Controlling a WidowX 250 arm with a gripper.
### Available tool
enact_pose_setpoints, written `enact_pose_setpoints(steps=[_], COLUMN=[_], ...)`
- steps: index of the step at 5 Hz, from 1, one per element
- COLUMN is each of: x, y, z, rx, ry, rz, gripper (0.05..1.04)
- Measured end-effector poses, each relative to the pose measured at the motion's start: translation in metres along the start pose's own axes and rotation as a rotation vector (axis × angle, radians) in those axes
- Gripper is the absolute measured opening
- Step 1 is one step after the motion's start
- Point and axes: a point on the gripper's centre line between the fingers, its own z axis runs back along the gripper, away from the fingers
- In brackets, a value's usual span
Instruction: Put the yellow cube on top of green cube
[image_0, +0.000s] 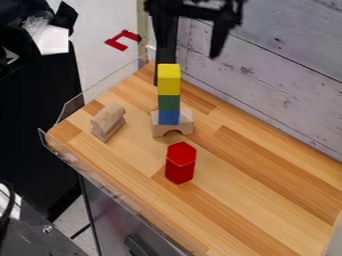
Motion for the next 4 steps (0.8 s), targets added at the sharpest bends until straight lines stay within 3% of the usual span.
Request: enact_pose_setpoints(steps=[1, 2, 4], x=[-0.031, -0.044, -0.039], y=[-0.015, -0.017, -0.012], z=[-0.010, -0.021, -0.054], rx=[-0.026, -0.022, 0.034], ry=[0.045, 0.073, 0.111], rz=[-0.122, -0.158, -0.125], gripper=[1.000, 1.000, 1.000])
